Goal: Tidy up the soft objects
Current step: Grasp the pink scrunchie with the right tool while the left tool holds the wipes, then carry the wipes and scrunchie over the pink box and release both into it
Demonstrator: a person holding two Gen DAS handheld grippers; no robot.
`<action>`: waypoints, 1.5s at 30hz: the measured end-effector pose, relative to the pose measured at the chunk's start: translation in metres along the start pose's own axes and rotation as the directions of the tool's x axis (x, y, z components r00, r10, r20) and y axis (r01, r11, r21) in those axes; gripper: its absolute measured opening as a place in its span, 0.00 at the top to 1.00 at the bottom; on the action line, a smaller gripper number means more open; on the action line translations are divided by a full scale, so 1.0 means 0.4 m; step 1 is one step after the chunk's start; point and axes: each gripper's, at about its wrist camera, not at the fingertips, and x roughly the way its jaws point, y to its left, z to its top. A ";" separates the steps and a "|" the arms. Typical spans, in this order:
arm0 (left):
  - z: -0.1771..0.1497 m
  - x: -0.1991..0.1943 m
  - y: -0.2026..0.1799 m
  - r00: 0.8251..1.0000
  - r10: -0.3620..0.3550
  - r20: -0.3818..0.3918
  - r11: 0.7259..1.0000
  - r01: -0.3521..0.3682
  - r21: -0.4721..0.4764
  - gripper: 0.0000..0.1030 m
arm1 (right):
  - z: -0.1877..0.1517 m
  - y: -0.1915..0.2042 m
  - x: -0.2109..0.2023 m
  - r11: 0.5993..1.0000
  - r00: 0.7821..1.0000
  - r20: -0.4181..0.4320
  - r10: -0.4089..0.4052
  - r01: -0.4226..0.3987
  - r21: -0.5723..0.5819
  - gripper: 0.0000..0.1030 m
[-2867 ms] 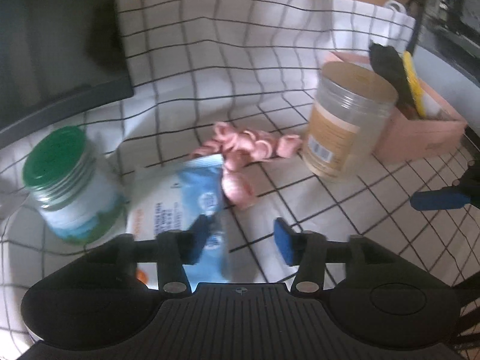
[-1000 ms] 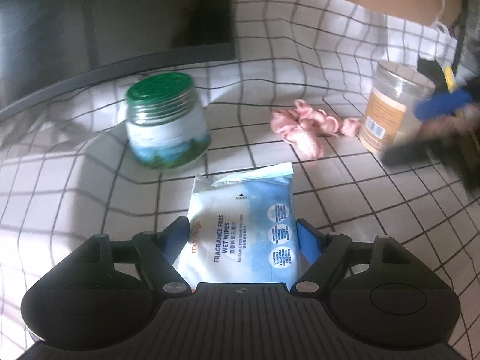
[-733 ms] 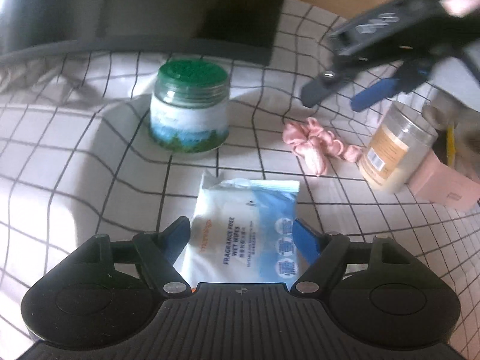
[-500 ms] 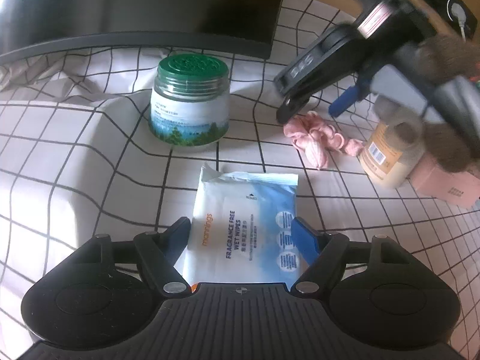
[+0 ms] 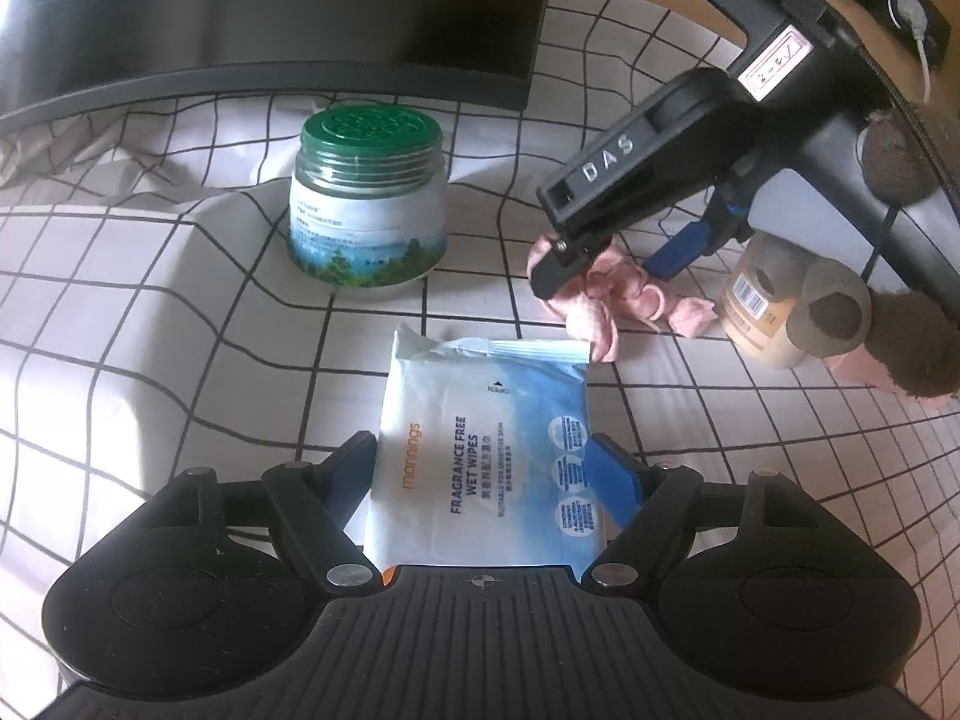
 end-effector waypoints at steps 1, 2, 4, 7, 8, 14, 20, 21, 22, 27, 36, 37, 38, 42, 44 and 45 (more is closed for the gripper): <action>0.000 0.001 -0.001 1.000 0.002 -0.001 1.000 -0.002 0.004 0.21 | -0.001 -0.003 0.003 1.000 1.000 -0.002 -0.004 0.004 0.000 0.21; -0.001 0.000 -0.003 1.000 0.004 -0.001 1.000 -0.004 0.005 0.21 | 0.004 -0.009 0.004 1.000 1.000 0.001 -0.006 0.006 0.000 0.21; -0.001 -0.001 -0.004 1.000 0.005 0.000 1.000 -0.005 0.004 0.21 | -0.003 -0.001 0.003 1.000 0.999 0.022 -0.023 0.023 -0.014 0.21; -0.004 -0.007 -0.012 1.000 0.009 -0.004 1.000 -0.009 0.003 0.23 | -0.016 0.029 -0.004 0.993 0.996 0.057 -0.066 0.071 -0.091 0.48; -0.007 -0.010 -0.015 1.000 0.004 -0.004 1.000 -0.004 0.006 0.24 | -0.020 0.045 -0.012 0.989 0.996 0.061 -0.071 0.078 -0.125 0.67; -0.013 -0.008 -0.042 1.000 -0.006 0.002 0.999 0.006 0.048 0.24 | -0.045 0.060 -0.084 0.989 0.997 0.082 0.010 0.002 -0.148 0.76; -0.003 0.006 -0.058 0.999 -0.040 -0.036 0.988 0.045 0.147 0.20 | -0.069 0.067 -0.126 0.984 0.994 0.110 0.009 0.011 -0.180 0.76; -0.002 0.009 -0.063 0.998 -0.039 -0.041 0.987 0.045 0.154 0.20 | -0.075 0.064 -0.128 0.983 0.994 0.110 0.008 0.012 -0.182 0.76; -0.005 0.015 -0.072 0.998 -0.033 -0.055 0.984 0.042 0.172 0.19 | -0.074 0.064 -0.122 0.984 0.994 0.108 0.013 0.007 -0.180 0.76; -0.033 0.019 -0.105 0.999 -0.017 -0.036 0.957 0.027 0.290 0.17 | -0.077 0.072 -0.073 0.987 0.995 0.094 0.026 -0.010 -0.162 0.76; -0.009 0.025 -0.078 0.999 -0.016 -0.031 0.983 0.022 0.181 0.21 | -0.081 0.061 -0.123 0.987 0.990 0.135 0.038 -0.016 -0.157 0.76; 0.006 0.022 -0.069 1.000 -0.010 -0.025 0.986 0.014 0.166 0.21 | -0.076 0.060 -0.141 0.987 0.988 0.150 0.041 -0.016 -0.160 0.76; 0.022 0.017 -0.066 1.000 -0.002 -0.010 0.987 0.004 0.163 0.21 | -0.071 0.059 -0.160 0.986 0.985 0.168 0.042 -0.014 -0.163 0.76; 0.132 -0.033 -0.070 0.995 0.018 0.096 0.975 -0.039 0.220 0.21 | -0.042 0.040 -0.273 0.987 0.963 0.266 0.040 0.004 -0.162 0.76; 0.192 -0.059 -0.088 0.988 0.023 0.150 0.965 -0.062 0.256 0.21 | -0.032 0.024 -0.329 0.988 0.949 0.313 0.032 0.018 -0.154 0.76; 0.222 -0.073 -0.100 0.983 0.028 0.179 0.959 -0.077 0.274 0.21 | -0.027 0.013 -0.362 0.989 0.940 0.341 0.022 0.030 -0.148 0.76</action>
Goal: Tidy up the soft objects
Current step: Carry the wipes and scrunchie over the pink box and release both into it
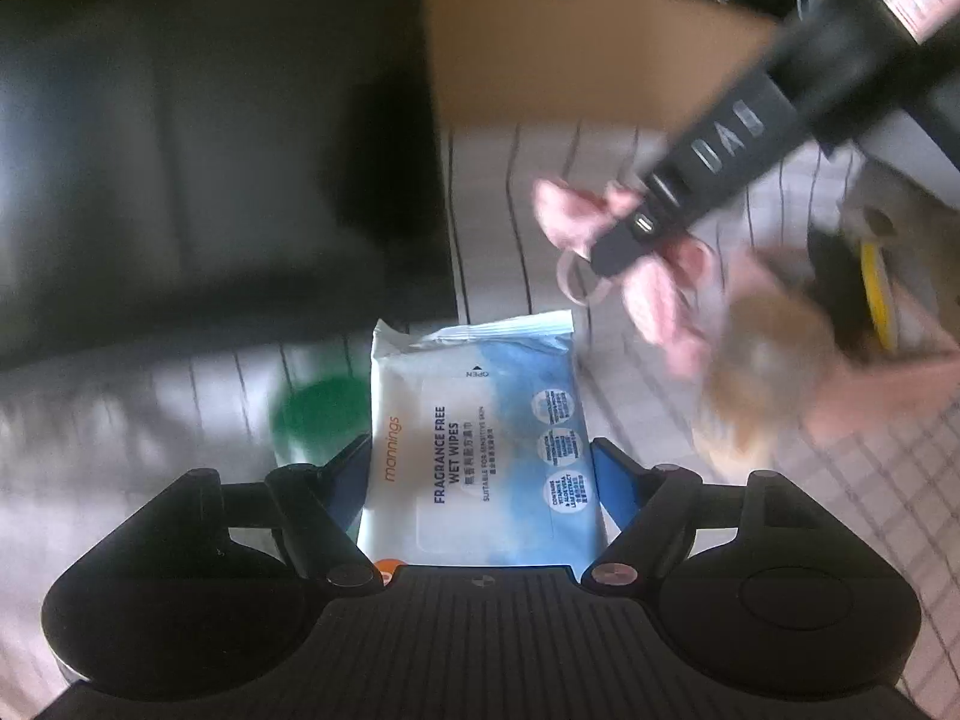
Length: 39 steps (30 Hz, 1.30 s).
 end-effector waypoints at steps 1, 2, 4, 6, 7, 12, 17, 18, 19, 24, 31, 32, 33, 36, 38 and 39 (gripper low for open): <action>0.037 -0.009 -0.003 1.000 0.011 0.027 1.000 -0.012 0.020 0.21 | 0.012 -0.014 -0.032 1.000 0.999 0.031 -0.015 0.015 0.004 0.76; 0.067 -0.016 -0.007 0.999 0.018 0.047 0.999 -0.019 0.032 0.21 | 0.022 -0.031 -0.066 1.000 0.998 0.061 -0.027 0.027 0.009 0.76; 0.125 -0.027 -0.017 0.996 0.026 0.083 0.998 -0.031 0.051 0.21 | 0.037 -0.063 -0.126 0.998 0.993 0.109 -0.052 0.050 0.024 0.76; 0.174 -0.036 -0.033 0.993 0.029 0.114 0.997 -0.037 0.069 0.21 | 0.044 -0.100 -0.185 0.996 0.984 0.156 -0.085 0.079 0.045 0.76; 0.197 -0.037 -0.042 0.992 0.030 0.124 0.997 -0.039 0.070 0.21 | 0.044 -0.121 -0.216 0.994 0.979 0.176 -0.102 0.094 0.055 0.76; 0.269 -0.028 -0.115 0.986 -0.024 0.165 0.996 0.010 0.086 0.21 | 0.016 -0.236 -0.328 0.976 0.953 0.223 -0.203 0.180 0.120 0.76; 0.312 0.015 -0.237 0.978 -0.134 0.160 0.986 0.115 0.124 0.21 | -0.044 -0.338 -0.388 0.951 0.936 0.213 -0.281 0.243 0.190 0.76; 0.317 0.018 -0.262 0.975 -0.153 0.159 0.982 0.133 0.131 0.21 | -0.056 -0.352 -0.402 0.946 0.932 0.210 -0.295 0.253 0.204 0.76; 0.323 0.027 -0.290 0.972 -0.176 0.159 0.978 0.154 0.140 0.21 | -0.067 -0.371 -0.415 0.940 0.928 0.209 -0.307 0.263 0.216 0.76; 0.346 0.089 -0.407 0.951 -0.291 0.108 0.951 0.275 0.139 0.21 | -0.128 -0.464 -0.455 0.916 0.924 0.182 -0.337 0.277 0.291 0.76; 0.320 0.205 -0.562 0.889 -0.454 0.056 0.891 0.454 0.014 0.21 | -0.228 -0.586 -0.430 0.878 0.940 0.117 -0.319 0.247 0.409 0.76; 0.305 0.223 -0.584 0.879 -0.475 0.043 0.880 0.475 0.001 0.21 | -0.235 -0.597 -0.417 0.872 0.946 0.105 -0.308 0.236 0.430 0.76; 0.286 0.245 -0.607 0.876 -0.482 0.017 0.876 0.482 0.002 0.20 | -0.248 -0.610 -0.402 0.865 0.952 0.096 -0.291 0.219 0.452 0.76; 0.225 0.297 -0.671 0.922 -0.379 -0.076 0.919 0.385 0.084 0.20 | -0.277 -0.622 -0.350 0.854 0.963 0.080 -0.257 0.188 0.485 0.76; 0.192 0.310 -0.683 0.943 -0.321 -0.093 0.926 0.333 0.178 0.20 | -0.297 -0.628 -0.297 0.843 0.971 0.051 -0.234 0.176 0.508 0.76; 0.181 0.317 -0.682 0.944 -0.314 -0.103 0.923 0.329 0.202 0.19 | -0.312 -0.632 -0.262 0.832 0.975 0.030 -0.222 0.174 0.527 0.76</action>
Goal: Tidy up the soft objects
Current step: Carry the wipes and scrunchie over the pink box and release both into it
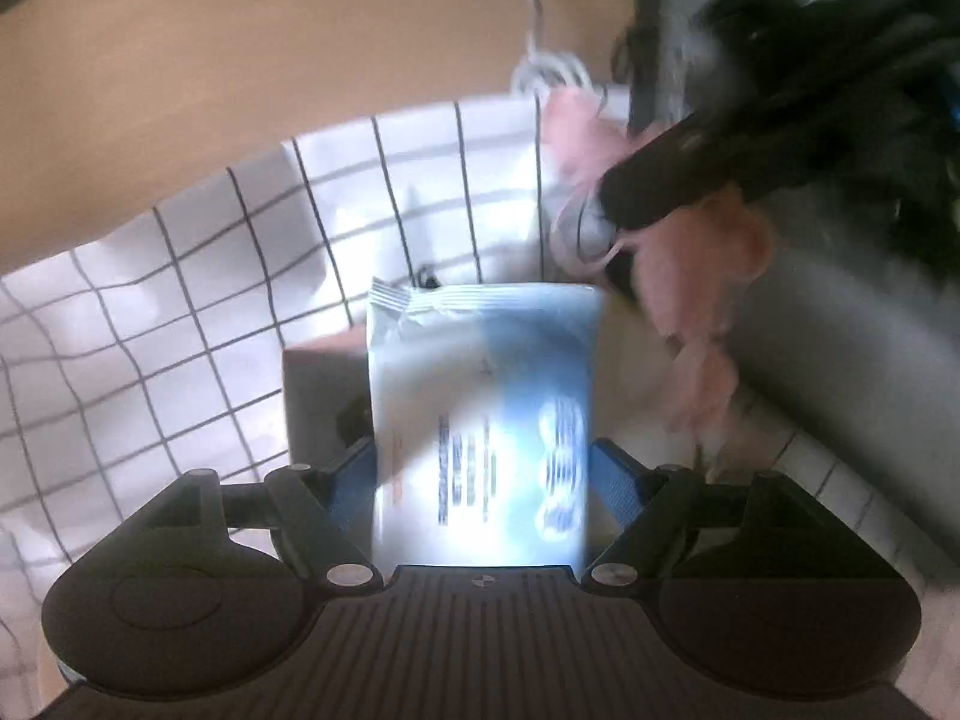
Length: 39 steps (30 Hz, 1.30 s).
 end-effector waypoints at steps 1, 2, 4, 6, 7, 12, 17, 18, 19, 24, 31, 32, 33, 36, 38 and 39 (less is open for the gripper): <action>-0.008 0.006 0.007 1.000 -0.015 -0.010 1.000 0.015 0.002 0.19 | -0.006 -0.006 0.034 1.000 1.000 -0.023 -0.003 0.004 0.018 0.76; -0.016 0.007 0.019 0.999 -0.035 -0.008 0.999 0.035 -0.009 0.19 | -0.013 -0.012 0.064 0.999 0.999 -0.050 -0.008 0.010 0.036 0.76; -0.011 -0.019 0.046 0.999 -0.048 -0.001 0.998 0.047 -0.030 0.20 | -0.025 -0.030 0.120 0.997 0.996 -0.090 -0.010 0.016 0.074 0.75; 0.003 -0.050 0.065 0.999 -0.038 0.019 0.998 0.039 -0.052 0.22 | -0.040 -0.044 0.160 0.994 0.990 -0.142 0.005 0.010 0.105 0.75; 0.009 -0.069 0.079 0.999 -0.031 0.031 0.997 0.033 -0.074 0.22 | -0.047 -0.047 0.169 0.993 0.989 -0.146 0.011 0.006 0.117 0.74; 0.016 -0.092 0.093 0.997 -0.074 0.024 0.986 0.076 -0.147 0.28 | -0.087 -0.045 0.182 0.991 0.980 -0.184 0.070 -0.048 0.124 0.72; 0.011 -0.046 0.056 0.998 -0.058 -0.026 0.991 0.054 -0.122 0.39 | -0.121 -0.058 0.179 0.988 0.978 -0.194 0.074 -0.045 0.150 0.73; 0.010 -0.038 0.056 0.998 -0.050 -0.028 0.991 0.046 -0.125 0.39 | -0.120 -0.068 0.171 0.984 0.979 -0.186 0.086 -0.055 0.169 0.72; 0.009 -0.030 0.057 0.999 -0.034 -0.032 0.991 0.030 -0.130 0.39 | -0.118 -0.075 0.161 0.983 0.981 -0.174 0.087 -0.056 0.175 0.68; 0.007 0.004 0.073 0.998 -0.029 -0.051 0.988 0.021 -0.154 0.34 | -0.122 -0.088 0.092 0.987 0.994 -0.103 0.046 -0.029 0.161 0.42; 0.015 -0.038 0.110 1.000 -0.011 -0.013 0.981 0.008 -0.195 0.38 | -0.125 -0.030 0.054 0.993 0.998 -0.049 0.036 -0.030 0.118 0.43; 0.015 -0.055 0.118 1.000 -0.011 0.002 0.979 0.011 -0.206 0.38 | -0.126 -0.022 0.064 0.994 0.998 -0.064 0.029 -0.022 0.107 0.50; 0.014 -0.073 0.126 1.000 -0.006 0.015 0.976 0.009 -0.215 0.38 | -0.126 -0.015 0.085 0.995 0.995 -0.093 0.020 -0.011 0.102 0.58; 0.006 -0.130 0.142 0.999 0.004 0.049 0.969 0.009 -0.246 0.38 | -0.130 -0.005 0.151 0.994 0.983 -0.183 -0.006 0.026 0.106 0.61; -0.008 -0.170 0.143 0.998 0.002 0.067 0.965 0.015 -0.263 0.38 | -0.129 0.003 0.177 0.996 0.981 -0.191 -0.046 0.060 0.068 0.61; -0.014 -0.188 0.141 0.997 0.004 0.074 0.964 0.016 -0.266 0.38 | -0.125 0.006 0.182 0.996 0.980 -0.190 -0.053 0.065 0.058 0.60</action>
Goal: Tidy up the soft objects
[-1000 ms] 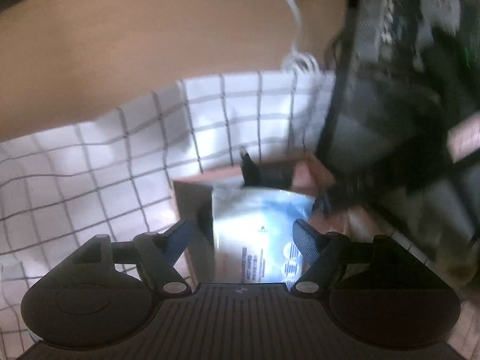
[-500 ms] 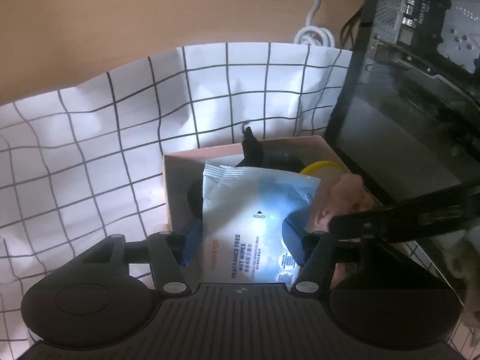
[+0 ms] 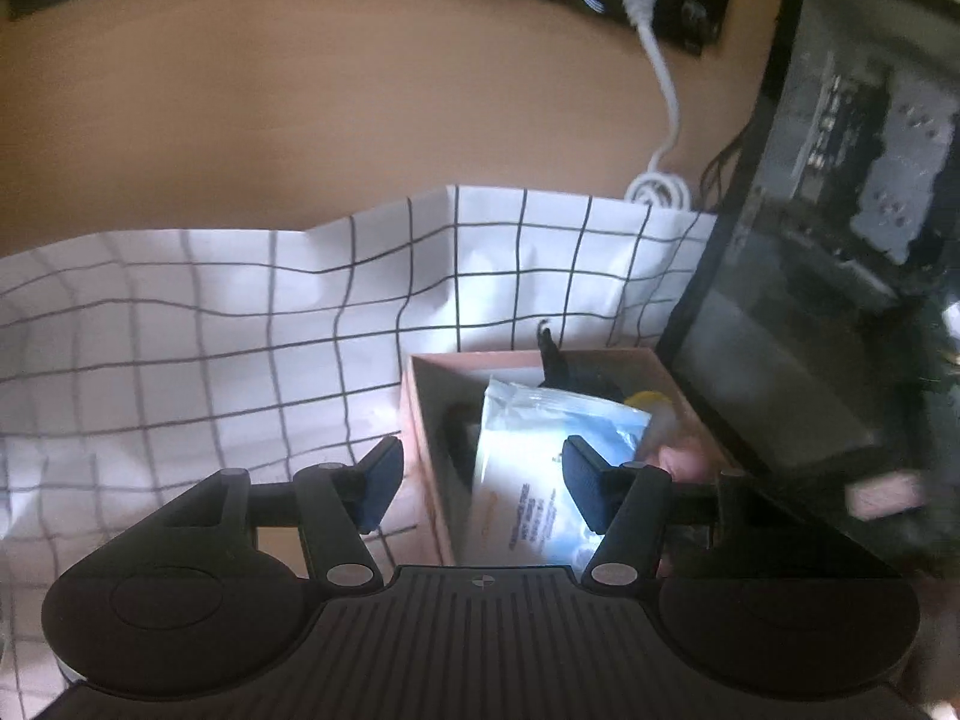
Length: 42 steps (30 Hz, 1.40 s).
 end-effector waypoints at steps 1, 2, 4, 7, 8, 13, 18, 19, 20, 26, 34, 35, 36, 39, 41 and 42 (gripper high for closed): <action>-0.007 -0.020 -0.002 1.000 0.001 0.009 1.000 -0.001 0.000 0.38 | 0.005 0.000 0.001 1.000 1.000 0.000 0.002 -0.002 0.003 0.60; -0.015 -0.041 -0.005 1.000 0.003 0.020 1.000 -0.003 0.001 0.38 | 0.009 0.001 -0.001 1.000 1.000 -0.001 0.003 -0.003 0.006 0.60; -0.031 -0.078 -0.010 0.999 0.009 0.043 1.000 -0.010 0.000 0.38 | 0.013 0.008 -0.015 1.000 1.000 0.012 -0.004 0.004 -0.009 0.60; -0.062 -0.129 -0.015 0.996 0.029 0.080 1.000 -0.029 0.000 0.38 | 0.000 0.027 -0.053 0.998 0.998 0.055 -0.024 0.027 -0.051 0.51; -0.072 -0.141 -0.015 0.996 0.038 0.085 0.999 -0.038 -0.002 0.38 | -0.006 0.035 -0.072 0.997 0.997 0.074 -0.026 0.030 -0.066 0.41; -0.124 -0.183 -0.024 0.988 0.104 0.118 0.994 -0.099 -0.053 0.38 | -0.031 0.077 -0.185 0.984 0.970 0.237 -0.048 0.086 -0.153 0.25; -0.209 -0.227 -0.051 0.976 0.181 0.123 0.975 -0.162 -0.154 0.38 | -0.071 0.088 -0.276 0.974 0.939 0.343 0.001 0.078 -0.214 0.16; -0.236 -0.236 -0.054 0.974 0.196 0.115 0.969 -0.174 -0.175 0.38 | -0.085 0.090 -0.289 0.969 0.938 0.346 0.020 0.067 -0.238 0.16; -0.261 -0.242 -0.058 0.971 0.215 0.106 0.963 -0.192 -0.190 0.38 | -0.103 0.091 -0.297 0.963 0.935 0.352 0.036 0.061 -0.261 0.15; -0.417 -0.270 -0.076 0.926 0.377 0.024 0.886 -0.353 -0.302 0.38 | -0.261 0.096 -0.300 0.908 0.922 0.363 0.135 0.031 -0.417 0.11; -0.551 -0.246 -0.140 0.880 0.473 -0.042 0.824 -0.459 -0.332 0.38 | -0.393 0.112 -0.154 0.839 0.972 0.163 0.168 -0.054 -0.541 0.11; -0.557 -0.237 -0.146 0.878 0.476 -0.050 0.821 -0.464 -0.334 0.38 | -0.403 0.114 -0.142 0.834 0.974 0.152 0.165 -0.055 -0.549 0.11; -0.563 -0.227 -0.150 0.878 0.475 -0.060 0.818 -0.466 -0.337 0.38 | -0.409 0.116 -0.129 0.829 0.978 0.137 0.159 -0.057 -0.556 0.11; -0.568 -0.203 -0.176 0.860 0.510 -0.040 0.817 -0.498 -0.291 0.33 | -0.432 0.119 -0.094 0.812 0.987 0.096 0.130 -0.050 -0.582 0.07; -0.569 -0.186 -0.192 0.847 0.530 -0.032 0.814 -0.519 -0.261 0.29 | -0.438 0.113 -0.088 0.827 0.984 0.135 0.114 -0.019 -0.562 0.00; -0.570 -0.178 -0.200 0.836 0.548 -0.026 0.807 -0.537 -0.245 0.28 | -0.438 0.107 -0.085 0.839 0.982 0.148 0.117 -0.018 -0.543 0.00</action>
